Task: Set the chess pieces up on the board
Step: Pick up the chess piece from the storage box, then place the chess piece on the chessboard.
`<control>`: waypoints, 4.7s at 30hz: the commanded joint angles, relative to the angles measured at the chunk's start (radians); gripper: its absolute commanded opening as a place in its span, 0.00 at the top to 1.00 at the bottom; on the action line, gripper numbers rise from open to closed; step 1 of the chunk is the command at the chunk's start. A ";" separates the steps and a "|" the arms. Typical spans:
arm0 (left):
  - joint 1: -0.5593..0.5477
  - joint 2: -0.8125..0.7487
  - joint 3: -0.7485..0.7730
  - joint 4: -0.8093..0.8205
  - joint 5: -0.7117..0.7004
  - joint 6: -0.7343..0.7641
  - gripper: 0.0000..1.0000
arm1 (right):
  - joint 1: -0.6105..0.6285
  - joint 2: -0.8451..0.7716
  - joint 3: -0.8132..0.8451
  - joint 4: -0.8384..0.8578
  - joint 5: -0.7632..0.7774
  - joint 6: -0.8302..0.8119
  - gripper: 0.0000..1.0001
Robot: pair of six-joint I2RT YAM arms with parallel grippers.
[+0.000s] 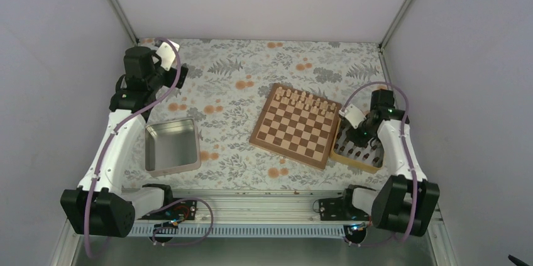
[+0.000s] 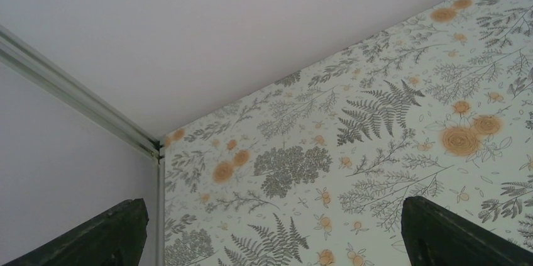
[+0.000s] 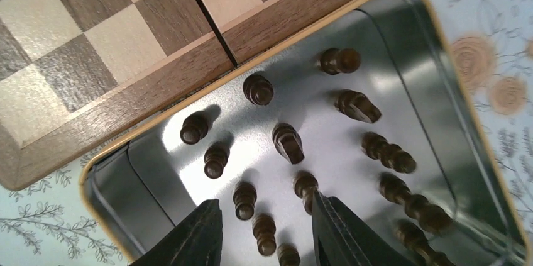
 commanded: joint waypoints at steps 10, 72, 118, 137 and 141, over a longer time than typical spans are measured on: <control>0.004 -0.017 -0.031 0.015 0.004 0.015 0.00 | -0.009 0.164 -0.027 0.152 0.007 0.001 0.64; 0.004 -0.038 -0.009 -0.011 0.047 0.009 0.00 | 0.268 0.236 0.496 -0.158 -0.062 0.178 0.96; 0.004 -0.063 -0.072 -0.007 0.038 0.011 0.00 | 0.930 0.669 0.471 0.062 -0.029 0.363 0.96; 0.004 -0.064 -0.091 0.001 0.041 0.018 0.00 | 0.930 0.697 0.473 0.061 -0.029 0.363 0.93; 0.004 -0.061 -0.090 0.002 0.041 0.018 0.00 | 0.930 0.705 0.477 0.054 -0.042 0.364 0.92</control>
